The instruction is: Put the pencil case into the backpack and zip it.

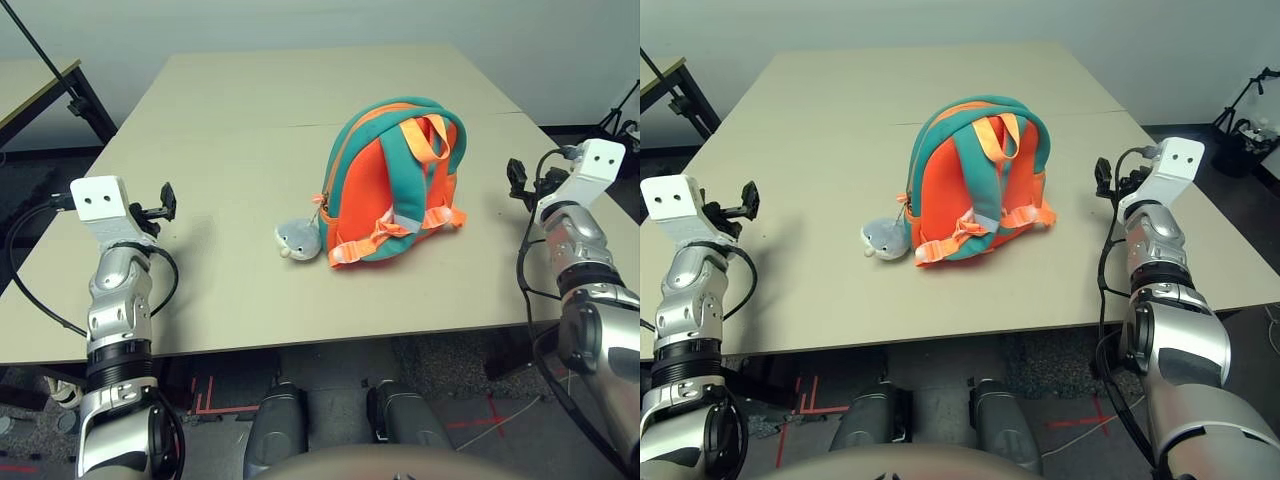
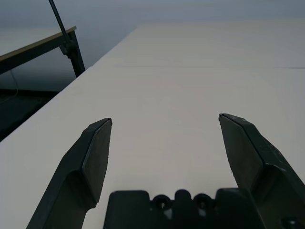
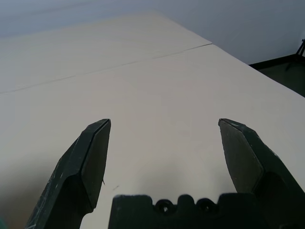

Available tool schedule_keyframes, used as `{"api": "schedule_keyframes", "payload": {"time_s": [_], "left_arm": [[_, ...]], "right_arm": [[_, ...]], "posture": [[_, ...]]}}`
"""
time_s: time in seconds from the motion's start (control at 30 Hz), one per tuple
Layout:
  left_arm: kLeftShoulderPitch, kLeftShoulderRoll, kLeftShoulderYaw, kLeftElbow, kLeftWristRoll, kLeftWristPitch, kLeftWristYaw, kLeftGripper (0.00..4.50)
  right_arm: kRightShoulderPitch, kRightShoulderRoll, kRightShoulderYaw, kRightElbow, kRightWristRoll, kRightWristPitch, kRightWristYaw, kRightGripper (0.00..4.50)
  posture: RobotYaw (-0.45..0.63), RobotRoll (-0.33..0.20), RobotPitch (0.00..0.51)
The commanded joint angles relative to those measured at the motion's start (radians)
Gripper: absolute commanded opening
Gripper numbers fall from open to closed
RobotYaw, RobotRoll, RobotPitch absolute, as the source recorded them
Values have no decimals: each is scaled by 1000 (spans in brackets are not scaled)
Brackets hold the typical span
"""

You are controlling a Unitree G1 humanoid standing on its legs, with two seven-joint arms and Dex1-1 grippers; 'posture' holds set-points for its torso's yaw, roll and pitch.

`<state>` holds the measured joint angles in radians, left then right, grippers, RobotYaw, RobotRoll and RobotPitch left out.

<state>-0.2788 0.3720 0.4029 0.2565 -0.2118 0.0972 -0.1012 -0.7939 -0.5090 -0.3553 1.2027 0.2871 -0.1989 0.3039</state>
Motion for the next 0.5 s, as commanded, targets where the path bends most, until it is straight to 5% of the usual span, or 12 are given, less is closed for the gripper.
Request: {"api": "schedule_keyframes", "payload": {"time_s": [0.03, 0.5], "left_arm": [[-8, -4, -10, 12, 14, -7, 19, 4500], [7, -17, -31, 19, 21, -19, 44, 4500]], "right_arm": [[-10, 0, -6, 31, -14, -1, 2, 4483], [2, 10, 0, 36, -49, 6, 18, 4483]], "posture": [[49, 0, 9], [58, 0, 59]]}}
